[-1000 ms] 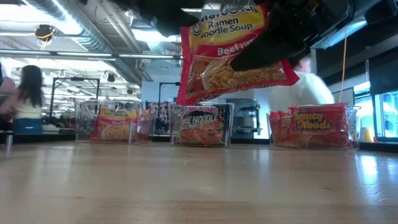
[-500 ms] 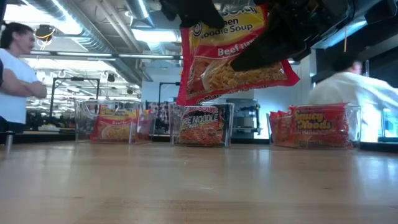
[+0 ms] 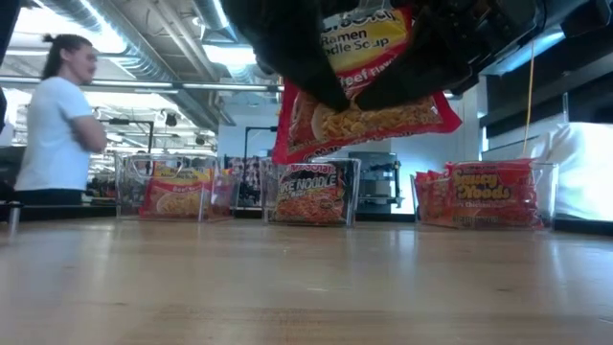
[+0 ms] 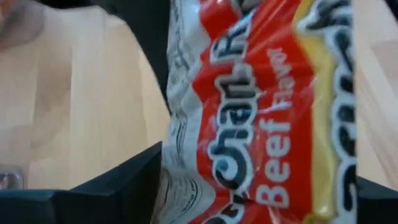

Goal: Sort Maruchan noodles
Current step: Put the red noodle pack into the left transparent bin

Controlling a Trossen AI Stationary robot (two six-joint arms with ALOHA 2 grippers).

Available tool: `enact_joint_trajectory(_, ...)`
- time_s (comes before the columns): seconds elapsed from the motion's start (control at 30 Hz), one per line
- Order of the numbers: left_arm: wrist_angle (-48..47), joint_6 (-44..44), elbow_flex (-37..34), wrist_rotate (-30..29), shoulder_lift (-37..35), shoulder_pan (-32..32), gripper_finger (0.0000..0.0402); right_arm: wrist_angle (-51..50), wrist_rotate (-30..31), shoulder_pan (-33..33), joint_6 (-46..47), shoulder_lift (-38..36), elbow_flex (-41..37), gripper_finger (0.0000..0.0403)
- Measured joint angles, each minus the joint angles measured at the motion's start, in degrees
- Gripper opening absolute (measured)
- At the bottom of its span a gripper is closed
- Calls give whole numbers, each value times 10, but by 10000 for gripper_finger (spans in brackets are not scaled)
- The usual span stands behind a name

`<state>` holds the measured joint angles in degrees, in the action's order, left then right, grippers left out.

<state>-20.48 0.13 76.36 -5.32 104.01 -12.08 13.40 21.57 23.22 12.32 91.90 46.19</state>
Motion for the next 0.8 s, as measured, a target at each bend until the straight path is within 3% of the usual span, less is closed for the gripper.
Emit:
enact_joint_trajectory(0.37,-11,3,1,1,-1,-1,153,0,1,0,12,0,0,177)
enact_joint_trajectory(0.6,-39,6,0,-2,-2,-1,135,2,7,1,-12,-2,1,250)
enact_joint_trajectory(0.8,-125,-5,0,-30,-34,-6,134,-30,-21,6,-21,-53,1,264)
